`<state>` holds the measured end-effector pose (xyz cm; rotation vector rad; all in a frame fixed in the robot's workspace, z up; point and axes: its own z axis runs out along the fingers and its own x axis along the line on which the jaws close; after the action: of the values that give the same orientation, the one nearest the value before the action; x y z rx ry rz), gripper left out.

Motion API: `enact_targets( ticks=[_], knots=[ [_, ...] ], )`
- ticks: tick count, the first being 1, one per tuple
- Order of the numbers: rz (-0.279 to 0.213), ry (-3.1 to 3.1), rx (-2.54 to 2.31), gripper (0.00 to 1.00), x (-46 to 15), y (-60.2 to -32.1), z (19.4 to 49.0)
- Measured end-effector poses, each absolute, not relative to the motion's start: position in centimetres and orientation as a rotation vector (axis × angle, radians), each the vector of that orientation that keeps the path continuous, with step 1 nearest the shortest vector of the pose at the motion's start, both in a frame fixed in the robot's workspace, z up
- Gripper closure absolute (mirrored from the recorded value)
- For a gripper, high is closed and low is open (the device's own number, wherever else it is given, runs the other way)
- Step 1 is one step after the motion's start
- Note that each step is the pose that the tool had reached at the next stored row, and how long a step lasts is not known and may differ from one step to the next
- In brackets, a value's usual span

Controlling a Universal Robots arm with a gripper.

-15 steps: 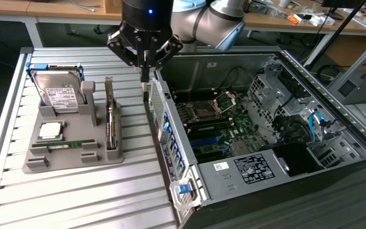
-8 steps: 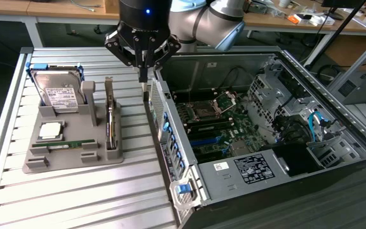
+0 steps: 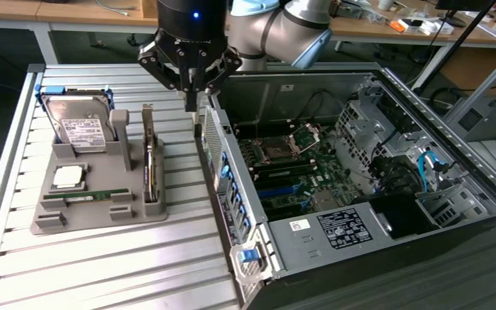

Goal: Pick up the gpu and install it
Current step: 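Reach for the gpu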

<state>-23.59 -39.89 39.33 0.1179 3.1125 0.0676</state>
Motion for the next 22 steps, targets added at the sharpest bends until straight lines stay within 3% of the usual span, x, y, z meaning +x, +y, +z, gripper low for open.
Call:
enact_targets(
  ticks=[22],
  knots=[
    [0.068, 3.112, 0.118, 0.89, -24.7, -39.9, 39.3]
  ],
)
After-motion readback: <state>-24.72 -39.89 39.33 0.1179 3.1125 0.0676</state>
